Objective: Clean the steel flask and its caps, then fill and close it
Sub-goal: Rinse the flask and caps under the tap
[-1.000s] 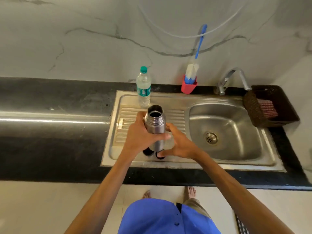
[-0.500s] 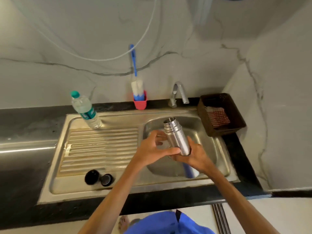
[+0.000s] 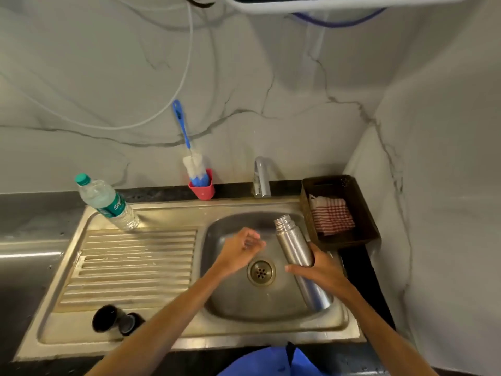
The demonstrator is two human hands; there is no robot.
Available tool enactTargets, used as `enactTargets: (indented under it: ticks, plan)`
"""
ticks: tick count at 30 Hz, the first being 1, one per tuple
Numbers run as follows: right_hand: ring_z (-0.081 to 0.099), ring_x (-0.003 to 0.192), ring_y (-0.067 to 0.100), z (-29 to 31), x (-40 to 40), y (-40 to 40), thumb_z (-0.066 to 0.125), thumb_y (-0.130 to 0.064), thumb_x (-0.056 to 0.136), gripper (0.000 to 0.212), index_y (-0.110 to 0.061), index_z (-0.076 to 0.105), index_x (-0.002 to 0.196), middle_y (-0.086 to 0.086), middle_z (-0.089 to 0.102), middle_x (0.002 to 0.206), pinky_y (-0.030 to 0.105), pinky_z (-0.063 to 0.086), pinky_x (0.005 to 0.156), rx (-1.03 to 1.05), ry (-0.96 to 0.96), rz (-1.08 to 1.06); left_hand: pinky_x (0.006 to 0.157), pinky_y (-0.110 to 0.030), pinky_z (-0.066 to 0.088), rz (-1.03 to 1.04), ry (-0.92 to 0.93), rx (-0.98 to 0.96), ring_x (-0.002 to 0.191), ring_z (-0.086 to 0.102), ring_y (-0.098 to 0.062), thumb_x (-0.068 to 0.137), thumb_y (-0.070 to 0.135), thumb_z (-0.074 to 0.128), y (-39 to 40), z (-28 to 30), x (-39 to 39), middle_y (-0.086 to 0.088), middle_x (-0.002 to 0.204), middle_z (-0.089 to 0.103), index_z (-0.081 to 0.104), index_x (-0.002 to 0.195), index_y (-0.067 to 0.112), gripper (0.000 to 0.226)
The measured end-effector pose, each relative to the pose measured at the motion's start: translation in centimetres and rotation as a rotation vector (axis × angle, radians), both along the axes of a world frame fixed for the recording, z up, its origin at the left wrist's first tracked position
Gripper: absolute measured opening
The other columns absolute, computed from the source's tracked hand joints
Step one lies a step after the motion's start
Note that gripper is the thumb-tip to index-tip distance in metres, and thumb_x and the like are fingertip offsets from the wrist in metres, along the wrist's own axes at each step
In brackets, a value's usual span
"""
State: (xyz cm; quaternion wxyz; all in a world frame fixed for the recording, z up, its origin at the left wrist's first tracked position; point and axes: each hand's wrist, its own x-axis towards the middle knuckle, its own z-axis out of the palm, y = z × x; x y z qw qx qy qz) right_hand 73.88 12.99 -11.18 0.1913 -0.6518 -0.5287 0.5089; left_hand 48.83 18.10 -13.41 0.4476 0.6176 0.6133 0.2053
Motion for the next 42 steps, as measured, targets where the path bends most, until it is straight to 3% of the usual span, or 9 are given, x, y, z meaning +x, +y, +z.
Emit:
enactTargets:
  ticks: [4, 9, 16, 17, 20, 24, 30, 34, 42]
  plan:
    - [0.071, 0.1, 0.008, -0.7, -0.4, 1.6, 0.092, -0.048, 0.071, 0.077, -0.03, 0.053, 0.135, -0.011, 0.071, 0.113, 0.024, 0.057, 0.08, -0.071, 0.087, -0.022, 0.113, -0.042, 0.048, -0.274, 0.496, 0.335, 0.137, 0.054, -0.024, 0.098, 0.028, 0.07, 7.5, -1.1, 0.0, -0.004, 0.152, 0.052, 0.05, 0.149, 0.025, 0.055]
    - [0.073, 0.093, 0.002, -0.9, -0.6, 3.1, 0.095, -0.043, 0.069, 0.079, -0.027, 0.056, 0.137, -0.011, 0.073, 0.112, 0.016, 0.056, 0.073, -0.118, 0.131, -0.038, 0.131, -0.051, 0.008, -0.747, 1.257, 0.564, 0.162, 0.015, -0.031, 0.102, 0.026, 0.062, 16.6, -2.4, 1.9, -0.009, 0.175, 0.022, 0.024, 0.167, 0.017, 0.076]
    - [0.073, 0.095, 0.002, -0.5, -0.1, 3.7, 0.095, -0.047, 0.068, 0.077, -0.027, 0.058, 0.133, -0.01, 0.075, 0.11, 0.023, 0.06, 0.08, -0.139, 0.144, -0.035, 0.131, -0.042, -0.009, -0.811, 1.652, 0.242, 0.164, 0.0, -0.017, 0.112, 0.047, 0.038, 18.7, -3.0, 2.4, 0.015, 0.172, 0.026, 0.006, 0.169, 0.011, 0.075]
    - [0.073, 0.095, 0.004, -0.3, 0.2, 3.7, 0.095, -0.048, 0.067, 0.077, -0.029, 0.059, 0.131, -0.011, 0.074, 0.109, 0.027, 0.061, 0.083, -0.137, 0.133, -0.035, 0.131, -0.041, -0.011, -0.761, 1.632, 0.299, 0.164, -0.003, -0.013, 0.11, 0.051, 0.04, 18.7, -3.4, 1.7, 0.022, 0.171, 0.025, 0.005, 0.169, 0.011, 0.08]
    - [0.07, 0.098, 0.006, 1.2, 1.4, 3.9, 0.094, -0.049, 0.066, 0.076, -0.035, 0.056, 0.13, -0.015, 0.069, 0.112, 0.034, 0.061, 0.089, -0.086, 0.021, 0.015, 0.131, -0.054, 0.012, -0.823, 1.544, 0.505, 0.161, 0.017, -0.035, 0.106, 0.027, 0.058, 18.4, -4.8, 1.5, -0.011, 0.172, 0.027, 0.02, 0.167, 0.01, 0.074]
    - [0.065, 0.104, 0.012, 4.0, 3.0, 4.4, 0.084, -0.062, 0.064, 0.087, -0.038, 0.049, 0.141, -0.013, 0.06, 0.123, 0.036, 0.059, 0.085, 0.234, -0.549, 0.239, 0.116, -0.043, 0.04, -0.729, 1.455, 0.366, 0.142, 0.044, -0.033, 0.101, 0.021, 0.062, 17.3, -4.6, 0.1, -0.014, 0.16, 0.04, 0.032, 0.162, 0.007, 0.069]
    - [0.063, 0.109, 0.031, 6.5, 2.6, 7.0, 0.094, -0.032, 0.065, 0.073, -0.023, 0.064, 0.131, 0.01, 0.065, 0.12, 0.045, 0.049, 0.095, 0.678, -1.231, 0.546, 0.129, -0.048, 0.025, -0.652, 1.22, 0.295, 0.161, 0.02, -0.029, 0.102, 0.022, 0.063, 18.2, -3.4, -3.1, -0.001, 0.177, 0.012, 0.012, 0.17, 0.021, 0.085]
    - [0.061, 0.11, 0.033, 8.9, 0.0, 8.1, 0.078, -0.033, 0.083, 0.058, -0.012, 0.055, 0.132, 0.014, 0.061, 0.121, 0.049, 0.045, 0.104, 0.709, -1.666, 0.742, 0.123, -0.043, 0.036, -0.427, 1.006, 0.268, 0.149, 0.043, -0.029, 0.098, 0.013, 0.067, 15.8, -2.7, -6.1, -0.006, 0.169, 0.038, 0.026, 0.167, 0.016, 0.08]
    - [0.058, 0.113, 0.032, 11.2, -2.9, 9.5, 0.076, -0.023, 0.083, 0.054, -0.007, 0.051, 0.128, 0.015, 0.054, 0.118, 0.051, 0.041, 0.11, 0.718, -1.905, 0.977, 0.118, -0.048, 0.038, -0.226, 0.781, 0.247, 0.148, 0.044, -0.035, 0.092, 0.004, 0.068, 9.1, -3.4, -8.1, -0.011, 0.165, 0.042, 0.034, 0.163, 0.017, 0.08]
